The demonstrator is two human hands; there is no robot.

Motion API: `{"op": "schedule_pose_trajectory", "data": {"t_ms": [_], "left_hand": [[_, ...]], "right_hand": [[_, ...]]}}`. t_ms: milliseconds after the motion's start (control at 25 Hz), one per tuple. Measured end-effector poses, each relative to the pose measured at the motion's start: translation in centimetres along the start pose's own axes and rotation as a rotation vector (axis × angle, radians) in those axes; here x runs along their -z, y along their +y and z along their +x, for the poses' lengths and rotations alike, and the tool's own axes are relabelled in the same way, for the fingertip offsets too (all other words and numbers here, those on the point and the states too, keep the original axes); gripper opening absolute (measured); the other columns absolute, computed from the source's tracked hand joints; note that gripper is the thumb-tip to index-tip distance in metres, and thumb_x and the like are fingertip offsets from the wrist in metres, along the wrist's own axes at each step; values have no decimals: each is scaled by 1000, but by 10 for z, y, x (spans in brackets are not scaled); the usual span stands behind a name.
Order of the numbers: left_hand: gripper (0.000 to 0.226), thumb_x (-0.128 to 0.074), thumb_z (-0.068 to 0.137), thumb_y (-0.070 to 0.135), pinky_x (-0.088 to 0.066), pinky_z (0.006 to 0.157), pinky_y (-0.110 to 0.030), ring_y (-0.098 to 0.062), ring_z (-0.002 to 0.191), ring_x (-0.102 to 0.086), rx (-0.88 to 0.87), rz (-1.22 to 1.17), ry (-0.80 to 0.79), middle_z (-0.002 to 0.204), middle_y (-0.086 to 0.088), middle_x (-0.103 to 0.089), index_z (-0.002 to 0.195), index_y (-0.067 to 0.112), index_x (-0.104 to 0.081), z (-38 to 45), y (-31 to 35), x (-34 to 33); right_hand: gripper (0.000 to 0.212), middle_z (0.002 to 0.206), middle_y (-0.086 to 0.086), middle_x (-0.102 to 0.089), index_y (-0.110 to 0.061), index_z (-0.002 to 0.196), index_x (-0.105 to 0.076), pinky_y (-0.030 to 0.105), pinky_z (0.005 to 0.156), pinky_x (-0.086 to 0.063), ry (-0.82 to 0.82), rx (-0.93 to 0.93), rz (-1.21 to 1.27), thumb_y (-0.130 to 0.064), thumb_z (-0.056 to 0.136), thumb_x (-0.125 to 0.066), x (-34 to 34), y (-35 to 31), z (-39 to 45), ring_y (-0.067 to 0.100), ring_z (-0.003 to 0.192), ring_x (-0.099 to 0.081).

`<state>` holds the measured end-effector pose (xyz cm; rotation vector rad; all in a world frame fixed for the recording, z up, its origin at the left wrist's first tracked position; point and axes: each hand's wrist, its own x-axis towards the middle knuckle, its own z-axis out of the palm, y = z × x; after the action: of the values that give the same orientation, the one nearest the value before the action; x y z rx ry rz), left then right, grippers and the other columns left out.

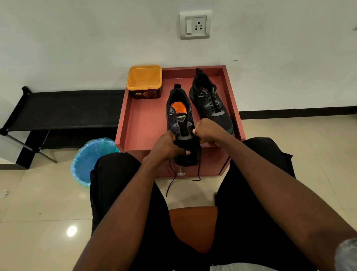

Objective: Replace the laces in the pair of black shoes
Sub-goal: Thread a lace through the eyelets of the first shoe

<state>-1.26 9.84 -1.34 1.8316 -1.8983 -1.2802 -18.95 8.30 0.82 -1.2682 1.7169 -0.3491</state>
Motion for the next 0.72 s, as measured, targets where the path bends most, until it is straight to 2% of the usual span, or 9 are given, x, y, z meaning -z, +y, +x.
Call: {"op": "schedule_pose_trajectory", "data": {"t_ms": [120, 200, 280, 320, 440, 520, 640, 680, 720], "left_hand": [[74, -91, 66, 23, -43, 72, -25, -16, 101, -53, 6, -10, 7, 110, 2, -55, 121, 8, -45, -4, 2, 1], [69, -90, 68, 18, -41, 76, -24, -14, 99, -49, -4, -34, 15, 109, 2, -53, 120, 8, -44, -8, 6, 2], [64, -89, 69, 15, -40, 80, -24, -14, 100, -50, -4, -50, 25, 108, 3, -53, 114, 13, -43, -9, 7, 3], [63, -88, 70, 15, -40, 81, -24, -14, 102, -50, -1, -63, 22, 107, 4, -53, 113, 14, -42, -9, 7, 2], [76, -91, 66, 22, -43, 81, -27, -20, 110, -54, 11, -74, 12, 114, 2, -53, 123, 9, -42, -5, 3, 0], [84, -93, 61, 30, -50, 85, -32, -23, 114, -55, 25, -49, 34, 123, -4, -54, 125, 11, -41, -2, -3, 1], [90, -92, 64, 33, -51, 98, -40, -24, 118, -54, 69, -34, 28, 130, -5, -54, 133, 11, -37, -1, -7, 0], [86, -90, 66, 32, -51, 96, -40, -24, 114, -55, 81, -11, 50, 125, -5, -54, 131, 11, -39, -1, -7, 0], [75, -89, 69, 31, -53, 90, -39, -23, 106, -57, 84, 8, 98, 118, -5, -56, 125, 12, -44, -2, -4, 2]], "right_hand": [[7, 79, 4, -59, -12, 93, -58, 26, 53, -53, -41, -34, 72, -9, 94, -52, 5, -2, -1, 15, 62, -58], [8, 86, 9, -62, -8, 97, -60, 31, 69, -57, -58, -68, 167, -8, 95, -52, 5, -2, -3, 20, 72, -63], [11, 91, 14, -62, -6, 90, -60, 35, 82, -57, -62, -110, 274, -9, 96, -52, 4, -3, -4, 25, 82, -64], [13, 89, 14, -60, -8, 85, -59, 33, 80, -56, -53, -114, 300, -9, 96, -51, 3, -4, -5, 25, 80, -62], [22, 74, 5, -57, -12, 78, -56, 22, 52, -43, -12, -90, 202, -10, 98, -48, 3, -6, -9, 15, 61, -52], [23, 70, 7, -59, -9, 79, -56, 21, 46, -41, -10, -95, 142, -14, 101, -49, 4, -6, -12, 15, 55, -52], [12, 68, 8, -63, -9, 88, -55, 28, 61, -47, -86, -118, 136, -12, 99, -55, 8, -5, -20, 20, 59, -61], [4, 70, 9, -66, -11, 95, -54, 31, 66, -47, -138, -103, 143, -9, 98, -55, 12, -5, -23, 22, 64, -65], [9, 76, 11, -70, -12, 104, -54, 32, 69, -48, -212, -76, 197, -5, 98, -53, 16, -4, -25, 25, 72, -69]]}}
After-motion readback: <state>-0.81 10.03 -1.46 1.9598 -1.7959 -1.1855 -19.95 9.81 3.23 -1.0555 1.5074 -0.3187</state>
